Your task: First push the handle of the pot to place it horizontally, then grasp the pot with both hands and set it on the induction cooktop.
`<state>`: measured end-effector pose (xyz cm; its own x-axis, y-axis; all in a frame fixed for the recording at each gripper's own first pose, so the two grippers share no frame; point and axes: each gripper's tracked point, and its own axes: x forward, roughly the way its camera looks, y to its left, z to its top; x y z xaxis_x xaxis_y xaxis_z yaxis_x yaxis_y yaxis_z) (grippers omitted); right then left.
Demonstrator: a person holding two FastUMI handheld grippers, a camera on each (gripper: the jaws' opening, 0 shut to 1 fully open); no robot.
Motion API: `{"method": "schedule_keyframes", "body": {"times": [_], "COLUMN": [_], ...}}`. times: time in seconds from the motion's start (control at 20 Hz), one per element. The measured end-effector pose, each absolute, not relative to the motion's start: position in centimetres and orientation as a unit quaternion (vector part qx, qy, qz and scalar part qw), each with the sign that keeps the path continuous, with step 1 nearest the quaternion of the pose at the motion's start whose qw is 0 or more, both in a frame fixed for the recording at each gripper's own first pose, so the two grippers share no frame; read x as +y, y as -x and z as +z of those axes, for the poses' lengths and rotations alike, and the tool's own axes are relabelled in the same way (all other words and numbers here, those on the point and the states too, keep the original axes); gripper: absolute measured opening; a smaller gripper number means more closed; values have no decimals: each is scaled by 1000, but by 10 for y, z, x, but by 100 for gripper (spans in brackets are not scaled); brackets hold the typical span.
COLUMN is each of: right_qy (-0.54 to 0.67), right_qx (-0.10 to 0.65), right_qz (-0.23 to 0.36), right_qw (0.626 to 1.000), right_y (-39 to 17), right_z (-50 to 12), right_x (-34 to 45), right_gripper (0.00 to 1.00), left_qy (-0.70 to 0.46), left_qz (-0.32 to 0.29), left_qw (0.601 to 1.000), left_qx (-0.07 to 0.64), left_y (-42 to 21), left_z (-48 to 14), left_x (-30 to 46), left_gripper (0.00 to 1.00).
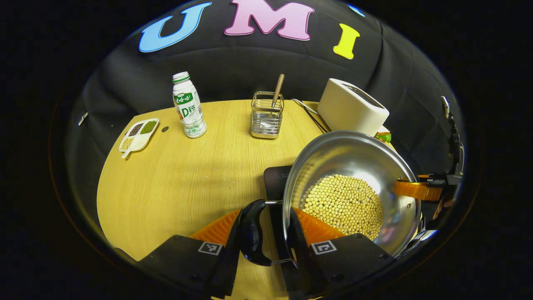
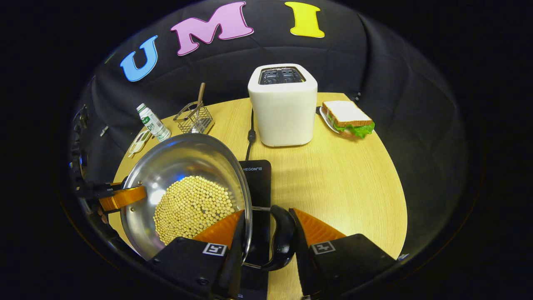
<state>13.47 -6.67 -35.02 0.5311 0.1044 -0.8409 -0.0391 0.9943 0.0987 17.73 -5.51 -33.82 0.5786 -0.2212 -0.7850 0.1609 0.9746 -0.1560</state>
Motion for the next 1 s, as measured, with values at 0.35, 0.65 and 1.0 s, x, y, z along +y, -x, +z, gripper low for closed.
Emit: {"method": "schedule_keyframes", "body": {"times": [0.35, 0.65, 1.0], "right_qy": [-40, -28, -25], "right_qx": [493, 451, 338], "right_qz": [65, 42, 22], "right_qw": [867, 891, 941], "right_y": [-123, -128, -124], "right_z": [-351, -322, -227], "right_x": [-53, -61, -67], "right_gripper": [94, 99, 99], "left_qy": [-14, -18, -6], "left_qz": [-121, -103, -93], "left_qw": [889, 902, 950], "left_qx": [442, 418, 298], "left_y": [-171, -165, -148], "left_z": [-340, -318, -220], "left_x": [-63, -62, -65], "left_gripper": [89, 98, 98]}}
